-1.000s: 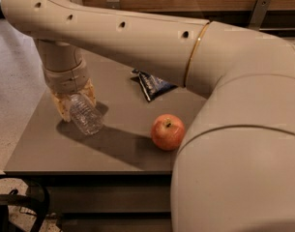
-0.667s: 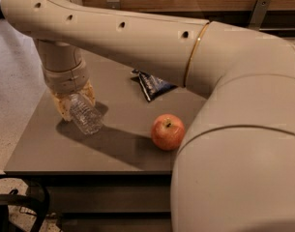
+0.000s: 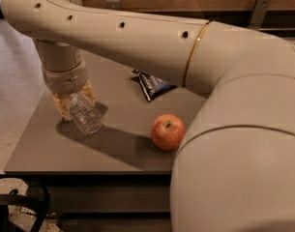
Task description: Place water bottle upright
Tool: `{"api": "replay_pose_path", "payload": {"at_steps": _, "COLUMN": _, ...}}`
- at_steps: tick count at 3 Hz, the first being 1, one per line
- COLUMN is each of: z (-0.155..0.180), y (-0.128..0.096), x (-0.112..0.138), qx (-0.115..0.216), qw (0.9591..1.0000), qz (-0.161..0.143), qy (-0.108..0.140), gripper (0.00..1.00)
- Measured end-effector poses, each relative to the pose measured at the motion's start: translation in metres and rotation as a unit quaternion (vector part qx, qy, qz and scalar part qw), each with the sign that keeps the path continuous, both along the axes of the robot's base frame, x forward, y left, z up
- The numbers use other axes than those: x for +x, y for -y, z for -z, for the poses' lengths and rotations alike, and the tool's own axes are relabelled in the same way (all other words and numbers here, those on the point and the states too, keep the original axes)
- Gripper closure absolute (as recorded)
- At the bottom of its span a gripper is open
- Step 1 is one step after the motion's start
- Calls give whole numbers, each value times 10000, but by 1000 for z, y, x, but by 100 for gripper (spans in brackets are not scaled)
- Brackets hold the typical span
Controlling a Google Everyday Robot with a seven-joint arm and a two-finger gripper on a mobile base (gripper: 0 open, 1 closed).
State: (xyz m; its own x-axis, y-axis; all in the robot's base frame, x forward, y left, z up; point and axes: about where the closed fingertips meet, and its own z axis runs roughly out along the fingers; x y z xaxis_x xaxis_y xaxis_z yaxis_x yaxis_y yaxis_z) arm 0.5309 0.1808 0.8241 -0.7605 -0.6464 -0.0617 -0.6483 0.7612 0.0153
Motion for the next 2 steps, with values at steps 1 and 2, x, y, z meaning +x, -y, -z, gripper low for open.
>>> {"api": "replay_pose_path", "payload": {"at_steps": 1, "z": -14, "y": -3, "x": -1, "qx": 87, "qw": 9996, "qz": -217, "qy": 174, "gripper": 100}}
{"api": "replay_pose_path", "payload": {"at_steps": 2, "z": -48, "y": -2, "x": -5, "qx": 210, "qw": 9962, "qz": -486, "qy": 689, "gripper": 100}}
